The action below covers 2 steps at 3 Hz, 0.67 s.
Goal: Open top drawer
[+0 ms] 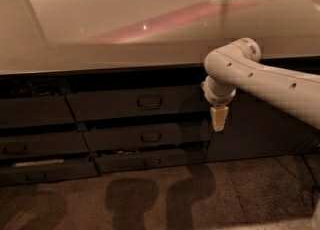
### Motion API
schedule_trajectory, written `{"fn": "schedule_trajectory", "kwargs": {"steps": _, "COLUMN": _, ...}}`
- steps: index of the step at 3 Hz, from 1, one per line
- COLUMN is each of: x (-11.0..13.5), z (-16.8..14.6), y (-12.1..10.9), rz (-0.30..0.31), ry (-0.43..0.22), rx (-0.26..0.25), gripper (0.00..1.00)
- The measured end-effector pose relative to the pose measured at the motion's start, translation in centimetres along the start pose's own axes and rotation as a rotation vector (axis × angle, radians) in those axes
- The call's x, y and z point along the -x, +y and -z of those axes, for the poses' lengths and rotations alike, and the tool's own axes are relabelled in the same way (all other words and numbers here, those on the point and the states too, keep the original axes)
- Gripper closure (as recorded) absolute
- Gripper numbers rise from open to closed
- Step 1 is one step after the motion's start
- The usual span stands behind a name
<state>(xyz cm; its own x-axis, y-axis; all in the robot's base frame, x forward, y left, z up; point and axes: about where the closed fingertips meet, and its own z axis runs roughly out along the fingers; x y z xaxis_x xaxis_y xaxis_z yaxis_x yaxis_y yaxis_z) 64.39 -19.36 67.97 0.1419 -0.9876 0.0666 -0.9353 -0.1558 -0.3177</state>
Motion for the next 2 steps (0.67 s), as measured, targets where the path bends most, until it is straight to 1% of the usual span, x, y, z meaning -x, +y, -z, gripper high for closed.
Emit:
{"fn": "schedule_trajectory", "kwargs": {"steps": 1, "x": 0.0, "z": 0.0, "y": 0.0, "rz": 0.0, "ry": 0.0, "rx": 0.0, "gripper": 0.0}}
{"fn": "schedule_trajectory", "kwargs": {"steps": 2, "x": -0.35, "z": -0.18, "y": 0.03, "rz": 0.008, "ry": -0.074, "rx": 0.0, "gripper": 0.0}}
